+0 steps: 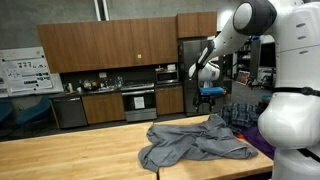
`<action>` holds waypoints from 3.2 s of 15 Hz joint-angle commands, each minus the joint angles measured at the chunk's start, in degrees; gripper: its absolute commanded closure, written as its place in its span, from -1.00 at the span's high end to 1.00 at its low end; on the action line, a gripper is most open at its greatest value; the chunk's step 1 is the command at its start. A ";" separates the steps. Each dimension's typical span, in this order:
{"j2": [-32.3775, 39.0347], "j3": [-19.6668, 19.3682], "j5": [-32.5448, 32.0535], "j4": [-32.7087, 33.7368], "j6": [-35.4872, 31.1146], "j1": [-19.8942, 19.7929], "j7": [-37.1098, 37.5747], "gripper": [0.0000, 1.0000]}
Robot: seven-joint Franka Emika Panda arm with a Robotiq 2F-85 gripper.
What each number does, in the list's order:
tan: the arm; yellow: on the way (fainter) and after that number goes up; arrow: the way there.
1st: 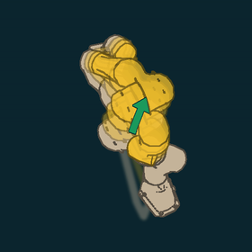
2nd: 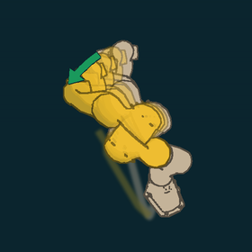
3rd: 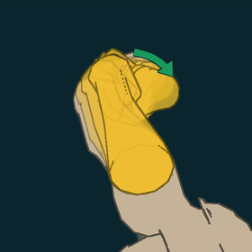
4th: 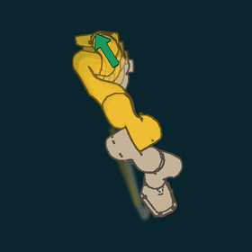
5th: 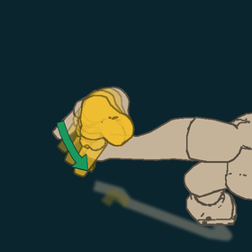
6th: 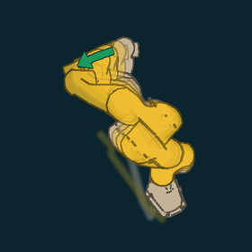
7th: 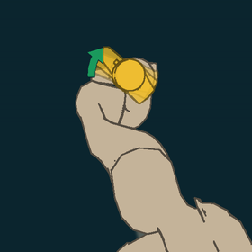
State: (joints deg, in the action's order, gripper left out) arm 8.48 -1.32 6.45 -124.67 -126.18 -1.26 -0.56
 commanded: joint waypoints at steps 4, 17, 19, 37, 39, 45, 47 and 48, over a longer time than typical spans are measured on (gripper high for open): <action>3.52 3.74 -14.07 11.39 7.76 6.11 2.66 1.00; 4.32 5.22 -16.09 13.52 10.53 7.37 2.14 1.00; 4.32 5.25 -16.09 13.52 10.53 7.38 2.13 1.00; 4.91 11.15 -20.60 9.42 1.48 12.45 -8.11 1.00; 7.00 12.53 -21.60 11.17 0.20 13.73 -11.17 1.00; 12.19 14.07 -24.31 15.41 -0.71 16.96 -13.78 1.00; 12.35 14.06 -24.30 15.40 -0.71 16.98 -13.77 1.00; 12.40 14.06 -24.30 15.40 -0.71 16.98 -13.77 1.00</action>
State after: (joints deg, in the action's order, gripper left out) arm 20.85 12.78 -17.89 -109.40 -127.02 15.65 -14.31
